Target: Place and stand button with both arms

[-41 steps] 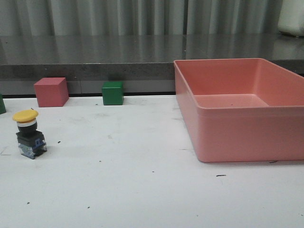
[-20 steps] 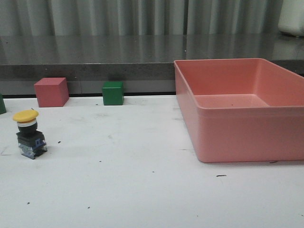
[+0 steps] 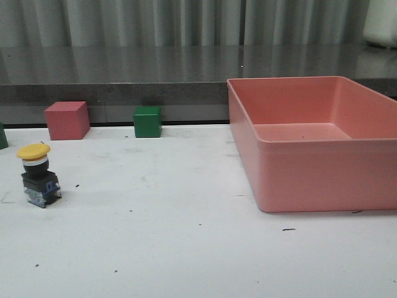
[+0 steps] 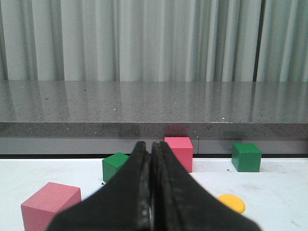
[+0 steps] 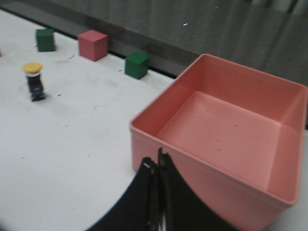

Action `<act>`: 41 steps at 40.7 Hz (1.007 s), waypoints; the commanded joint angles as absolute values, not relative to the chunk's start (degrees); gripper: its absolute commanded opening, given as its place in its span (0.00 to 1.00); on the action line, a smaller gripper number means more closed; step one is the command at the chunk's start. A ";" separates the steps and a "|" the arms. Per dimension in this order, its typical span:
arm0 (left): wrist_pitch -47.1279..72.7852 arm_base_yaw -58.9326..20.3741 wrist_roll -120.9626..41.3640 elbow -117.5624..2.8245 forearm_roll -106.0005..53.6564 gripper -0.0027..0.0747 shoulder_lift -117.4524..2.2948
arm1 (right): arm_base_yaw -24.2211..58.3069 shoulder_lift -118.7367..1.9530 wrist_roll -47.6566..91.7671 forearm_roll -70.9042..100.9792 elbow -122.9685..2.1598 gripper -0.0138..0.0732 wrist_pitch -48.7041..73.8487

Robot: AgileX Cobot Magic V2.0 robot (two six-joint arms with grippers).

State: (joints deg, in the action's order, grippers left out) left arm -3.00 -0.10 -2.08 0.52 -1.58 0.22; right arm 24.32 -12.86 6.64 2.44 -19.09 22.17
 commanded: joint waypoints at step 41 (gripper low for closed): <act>-7.96 0.00 -1.41 1.29 -2.09 0.01 1.51 | 5.26 1.59 7.23 5.50 1.38 0.04 -2.99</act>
